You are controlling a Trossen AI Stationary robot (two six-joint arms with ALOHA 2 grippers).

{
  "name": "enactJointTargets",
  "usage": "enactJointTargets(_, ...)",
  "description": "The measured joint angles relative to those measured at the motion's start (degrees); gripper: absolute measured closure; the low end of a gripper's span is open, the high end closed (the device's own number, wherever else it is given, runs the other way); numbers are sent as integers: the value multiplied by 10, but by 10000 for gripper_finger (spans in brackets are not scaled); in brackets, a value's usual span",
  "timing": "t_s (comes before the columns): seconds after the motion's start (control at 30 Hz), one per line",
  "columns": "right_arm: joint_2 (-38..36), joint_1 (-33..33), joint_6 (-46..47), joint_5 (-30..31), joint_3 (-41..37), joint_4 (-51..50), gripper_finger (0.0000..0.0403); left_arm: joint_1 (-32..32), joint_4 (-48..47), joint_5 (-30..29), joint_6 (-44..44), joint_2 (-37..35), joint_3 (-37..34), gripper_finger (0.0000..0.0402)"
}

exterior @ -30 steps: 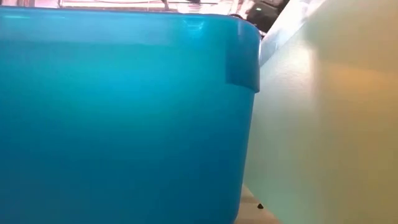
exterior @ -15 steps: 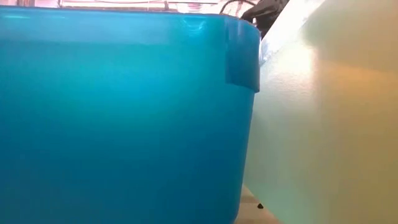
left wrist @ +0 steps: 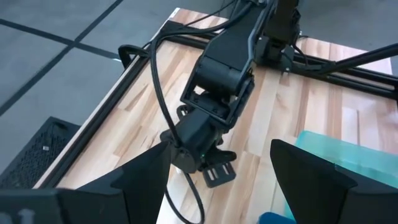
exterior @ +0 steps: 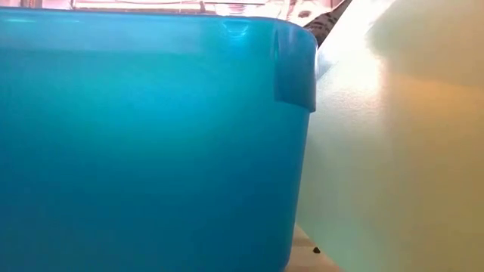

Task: Pick and place medicine bottles into bin by pill shape (circle, oval)
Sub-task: Put the large orange pill bottle into the green bin

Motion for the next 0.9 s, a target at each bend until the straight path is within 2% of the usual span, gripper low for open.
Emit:
enactJointTargets(0.13,-5,5,-15,13,0,2,241,0,-1,0,2,0,0,134)
enactJointTargets(0.37,-51,5,-42,5,-4,-10,241,0,-24,-5,2,0,0,134)
enactJointTargets(0.6,-214,18,-75,6,-3,-8,232,-5,-10,-30,4,0,0,134)
enactJointTargets(0.8,-380,57,-95,10,-3,15,226,-14,34,-79,32,0,0,134)
enactJointTargets(0.9,-442,83,-108,30,-2,22,227,-14,72,-80,44,0,-3,134)
